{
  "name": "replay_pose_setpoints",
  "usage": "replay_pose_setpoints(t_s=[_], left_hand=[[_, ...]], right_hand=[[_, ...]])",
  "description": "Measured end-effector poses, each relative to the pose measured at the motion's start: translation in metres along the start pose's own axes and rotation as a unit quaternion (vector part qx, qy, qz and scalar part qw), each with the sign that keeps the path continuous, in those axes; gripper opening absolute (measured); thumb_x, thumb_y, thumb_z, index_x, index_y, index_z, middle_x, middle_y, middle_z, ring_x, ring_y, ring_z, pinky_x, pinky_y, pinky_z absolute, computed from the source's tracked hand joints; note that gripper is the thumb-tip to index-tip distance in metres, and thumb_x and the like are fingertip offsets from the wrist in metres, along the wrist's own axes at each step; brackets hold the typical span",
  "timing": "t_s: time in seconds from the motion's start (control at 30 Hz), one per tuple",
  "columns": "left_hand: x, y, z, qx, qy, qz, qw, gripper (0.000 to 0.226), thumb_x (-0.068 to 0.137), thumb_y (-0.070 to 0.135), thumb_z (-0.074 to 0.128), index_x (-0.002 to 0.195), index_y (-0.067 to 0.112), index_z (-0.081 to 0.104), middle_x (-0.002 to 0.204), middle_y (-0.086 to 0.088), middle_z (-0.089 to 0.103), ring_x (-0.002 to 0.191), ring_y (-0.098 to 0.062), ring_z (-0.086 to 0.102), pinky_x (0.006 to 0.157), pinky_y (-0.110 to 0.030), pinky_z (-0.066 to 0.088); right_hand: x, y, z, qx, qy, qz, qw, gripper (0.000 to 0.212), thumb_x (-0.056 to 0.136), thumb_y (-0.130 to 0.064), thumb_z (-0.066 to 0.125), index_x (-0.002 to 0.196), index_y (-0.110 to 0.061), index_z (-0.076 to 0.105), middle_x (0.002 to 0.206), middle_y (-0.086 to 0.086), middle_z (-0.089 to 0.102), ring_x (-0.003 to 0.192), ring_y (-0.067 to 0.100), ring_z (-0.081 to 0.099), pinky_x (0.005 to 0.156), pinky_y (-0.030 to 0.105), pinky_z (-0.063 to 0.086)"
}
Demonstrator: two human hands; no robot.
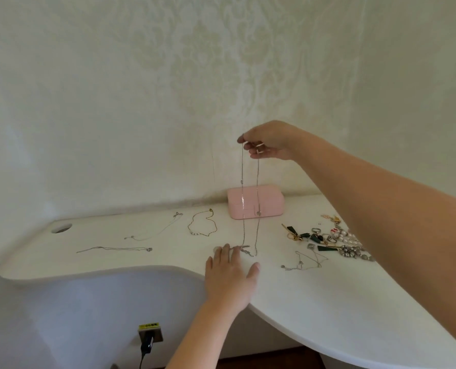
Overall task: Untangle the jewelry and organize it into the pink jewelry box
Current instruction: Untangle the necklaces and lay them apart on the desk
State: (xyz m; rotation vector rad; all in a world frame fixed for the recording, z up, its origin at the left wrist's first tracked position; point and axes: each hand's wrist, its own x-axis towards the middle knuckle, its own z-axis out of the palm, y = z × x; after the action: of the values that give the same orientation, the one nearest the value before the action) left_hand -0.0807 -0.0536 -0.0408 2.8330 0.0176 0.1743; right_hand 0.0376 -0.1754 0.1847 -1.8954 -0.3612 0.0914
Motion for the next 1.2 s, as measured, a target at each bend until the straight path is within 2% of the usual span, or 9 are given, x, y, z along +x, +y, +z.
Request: replay_pose_setpoints(t_s=[0.13,0.37,0.47,0.53,0.6,0.67,0.83,1.0,1.2], left_hand=[[-0.001,-0.001,0.0,0.0,-0.005,-0.03,1.0,0.065,0.096,0.054,0.022,0.151,0.021,0.011,0.159,-0.006,0.005,0.146,-0.022,-0.002,0.119,-0.039,0.0],[-0.001,-0.001,-0.001,0.013,-0.013,-0.036,0.999,0.066,0.095,0.057,0.018,0.152,0.024,0.005,0.16,-0.007,-0.001,0.146,-0.023,-0.006,0.118,-0.04,-0.002],[-0.001,0.0,-0.001,0.022,-0.039,-0.042,0.998,0.066,0.096,0.057,0.014,0.151,0.026,-0.003,0.159,-0.009,-0.011,0.146,-0.025,-0.013,0.117,-0.043,-0.006],[-0.001,0.004,-0.001,0.033,-0.045,-0.043,0.998,0.062,0.098,0.053,0.011,0.15,0.028,-0.012,0.156,-0.011,-0.021,0.144,-0.028,-0.018,0.115,-0.047,-0.009],[-0.001,0.009,0.0,0.066,-0.016,0.005,0.998,0.057,0.099,0.047,0.005,0.148,0.028,-0.018,0.153,-0.01,-0.029,0.143,-0.028,-0.021,0.114,-0.046,-0.012],[-0.001,0.017,0.003,0.058,0.003,0.107,0.993,0.054,0.098,0.044,0.0,0.147,0.031,-0.017,0.151,-0.003,-0.032,0.143,-0.021,-0.022,0.113,-0.037,-0.014],[-0.003,0.037,0.008,-0.032,-0.052,0.286,0.956,0.051,0.103,0.036,0.02,0.146,0.043,-0.007,0.15,0.018,-0.027,0.138,0.001,-0.025,0.115,-0.023,-0.014],[-0.006,0.036,0.004,-0.003,-0.099,0.286,0.953,0.05,0.101,0.042,0.014,0.147,0.041,-0.006,0.153,0.023,-0.017,0.138,0.007,-0.021,0.114,-0.02,-0.013],[-0.021,0.016,-0.002,0.056,-0.117,0.221,0.966,0.069,0.077,0.074,-0.007,0.139,0.049,-0.022,0.148,0.025,-0.029,0.132,0.01,-0.032,0.11,-0.018,-0.021]], right_hand=[[0.009,0.034,0.009,-0.103,0.038,-0.017,0.994,0.017,0.096,-0.015,0.051,0.096,-0.011,0.067,0.086,0.0,0.062,0.076,0.012,0.054,0.067,0.02,0.047],[0.007,0.093,0.023,-0.232,-0.037,0.015,0.972,0.016,0.091,-0.015,0.058,0.099,-0.009,0.071,0.093,0.001,0.065,0.085,0.016,0.054,0.065,0.018,0.047],[-0.004,0.116,0.015,-0.255,-0.045,0.027,0.965,0.021,0.091,-0.018,0.06,0.106,-0.007,0.07,0.103,0.004,0.066,0.087,0.019,0.059,0.071,0.021,0.049],[-0.019,0.126,0.006,-0.261,-0.049,0.026,0.964,0.019,0.091,-0.02,0.059,0.103,-0.009,0.069,0.093,-0.001,0.066,0.083,0.015,0.061,0.071,0.02,0.05],[-0.038,0.135,-0.005,-0.257,-0.068,0.027,0.964,0.012,0.09,-0.02,0.061,0.095,-0.014,0.069,0.083,-0.006,0.067,0.073,0.009,0.063,0.066,0.017,0.05],[-0.059,0.144,-0.016,-0.268,-0.078,0.017,0.96,0.009,0.088,-0.02,0.063,0.092,-0.018,0.071,0.077,-0.011,0.068,0.063,0.002,0.062,0.06,0.013,0.046],[-0.097,0.167,-0.028,-0.321,-0.012,-0.049,0.946,0.009,0.087,-0.02,0.064,0.088,-0.025,0.071,0.071,-0.021,0.06,0.059,-0.005,0.055,0.054,0.007,0.038],[-0.117,0.18,-0.041,-0.302,-0.102,-0.037,0.947,0.011,0.08,-0.02,0.071,0.077,-0.03,0.069,0.074,-0.014,0.066,0.063,-0.003,0.052,0.059,0.011,0.039],[-0.115,0.182,-0.046,-0.327,-0.177,-0.013,0.928,0.008,0.077,-0.027,0.074,0.074,-0.031,0.068,0.07,-0.015,0.06,0.06,-0.004,0.049,0.057,0.012,0.037]])
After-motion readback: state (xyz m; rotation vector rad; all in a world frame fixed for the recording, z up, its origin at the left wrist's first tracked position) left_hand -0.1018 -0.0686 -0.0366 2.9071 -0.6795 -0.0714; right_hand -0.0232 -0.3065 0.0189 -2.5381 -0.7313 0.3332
